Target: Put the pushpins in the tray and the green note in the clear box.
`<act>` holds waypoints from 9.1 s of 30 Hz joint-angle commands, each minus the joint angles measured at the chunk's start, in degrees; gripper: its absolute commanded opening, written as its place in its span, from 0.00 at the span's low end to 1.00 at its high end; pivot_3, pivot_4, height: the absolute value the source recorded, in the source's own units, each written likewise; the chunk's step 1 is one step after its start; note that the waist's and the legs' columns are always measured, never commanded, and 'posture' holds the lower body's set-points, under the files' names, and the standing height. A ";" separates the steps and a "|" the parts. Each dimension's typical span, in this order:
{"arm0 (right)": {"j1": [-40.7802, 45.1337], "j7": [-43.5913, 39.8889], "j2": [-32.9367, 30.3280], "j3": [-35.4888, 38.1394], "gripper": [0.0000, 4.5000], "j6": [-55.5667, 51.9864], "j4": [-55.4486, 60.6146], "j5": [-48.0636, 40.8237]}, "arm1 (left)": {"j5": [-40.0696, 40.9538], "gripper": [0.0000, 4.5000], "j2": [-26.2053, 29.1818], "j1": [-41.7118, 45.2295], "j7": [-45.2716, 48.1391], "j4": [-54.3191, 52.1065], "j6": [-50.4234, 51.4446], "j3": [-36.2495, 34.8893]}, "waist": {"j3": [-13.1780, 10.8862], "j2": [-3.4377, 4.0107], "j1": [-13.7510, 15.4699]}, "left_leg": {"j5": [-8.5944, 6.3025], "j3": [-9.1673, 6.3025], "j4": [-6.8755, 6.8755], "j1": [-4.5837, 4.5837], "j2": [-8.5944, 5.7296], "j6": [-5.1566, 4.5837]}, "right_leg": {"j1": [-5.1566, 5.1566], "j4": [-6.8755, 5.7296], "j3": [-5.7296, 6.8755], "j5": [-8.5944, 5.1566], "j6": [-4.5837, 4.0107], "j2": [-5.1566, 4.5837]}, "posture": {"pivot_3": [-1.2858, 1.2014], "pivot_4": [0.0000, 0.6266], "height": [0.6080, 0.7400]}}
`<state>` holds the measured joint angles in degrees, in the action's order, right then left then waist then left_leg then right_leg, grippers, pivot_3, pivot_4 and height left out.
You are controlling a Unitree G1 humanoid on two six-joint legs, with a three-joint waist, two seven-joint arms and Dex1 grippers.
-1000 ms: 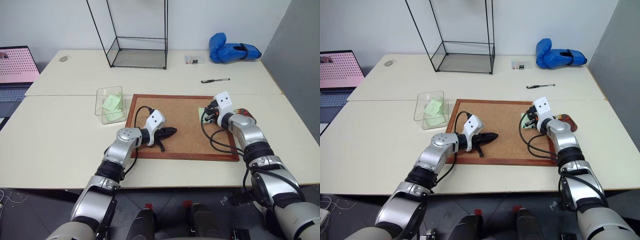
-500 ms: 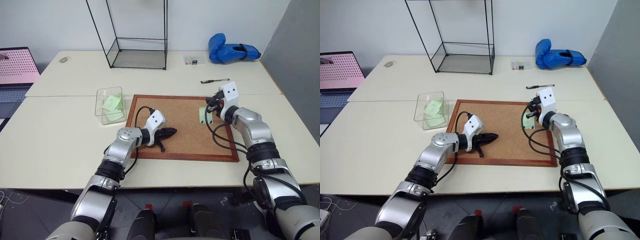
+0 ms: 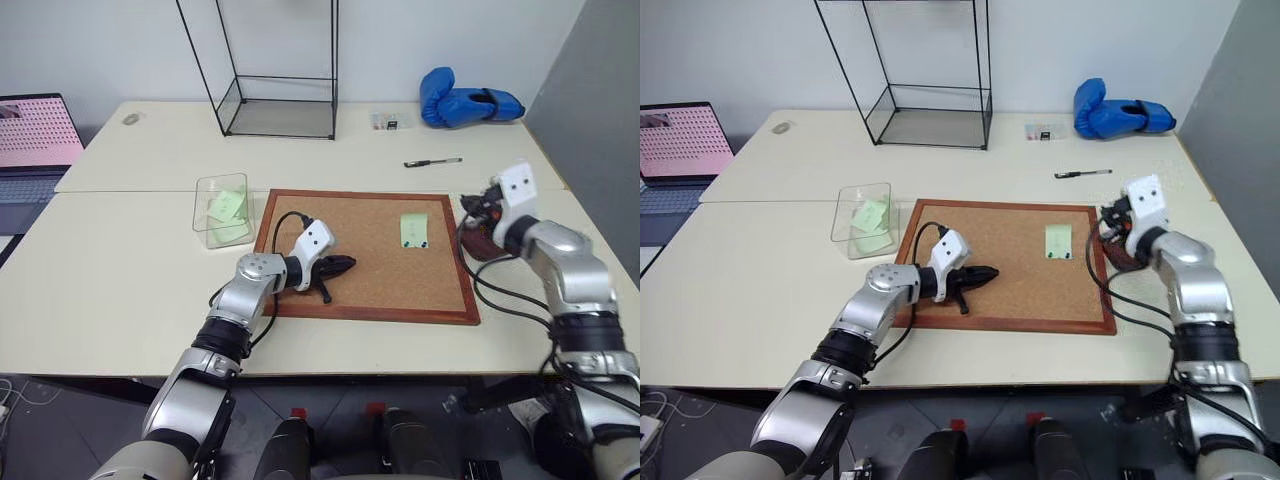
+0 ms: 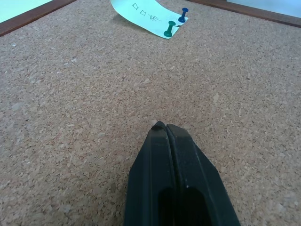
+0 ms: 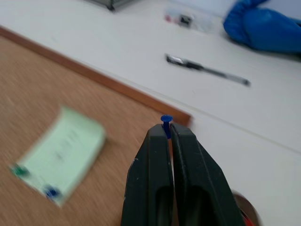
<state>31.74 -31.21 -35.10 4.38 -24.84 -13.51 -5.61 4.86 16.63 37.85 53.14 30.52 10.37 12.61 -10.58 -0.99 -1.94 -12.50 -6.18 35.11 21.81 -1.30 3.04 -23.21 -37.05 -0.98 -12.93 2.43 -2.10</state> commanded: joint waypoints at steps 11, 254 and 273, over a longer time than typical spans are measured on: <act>-2.65 -0.20 -4.74 -5.42 0.01 5.12 -3.37 8.85 | -2.71 0.00 -0.32 -0.48 0.35 4.70 0.43 1.89 | 0.05 0.07 0.08 | 0.01 0.01 0.07 -0.01 0.00 -0.01 | 0.04 0.01 -0.01 0.04 0.07 0.01 | 0.52 0.24 1.00; -1.84 -11.08 4.25 -16.50 0.00 33.73 18.53 12.84 | 32.06 0.01 -13.77 9.51 -8.58 -1.82 30.02 -22.93 | -0.08 -0.21 -0.10 | 0.02 -0.05 0.05 0.19 -0.01 0.03 | -0.12 0.14 0.01 0.05 0.10 -0.01 | 0.52 0.24 1.00; -6.56 -5.41 10.86 -9.64 0.00 17.85 27.51 0.81 | 28.75 0.01 -14.22 7.43 -11.83 -1.25 21.62 -23.05 | -0.08 -0.21 0.04 | 0.02 -0.06 0.05 0.20 0.00 0.02 | -0.12 0.13 0.02 0.05 0.10 -0.01 | 0.52 0.24 1.00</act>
<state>25.23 -38.30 -25.12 -7.46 -4.86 10.97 -2.59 33.72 2.62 45.13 41.38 30.13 33.15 -10.57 -10.66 -1.20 -1.90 -12.49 -6.24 35.16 22.01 -1.31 3.06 -23.33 -36.91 -0.96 -12.88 2.54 -2.11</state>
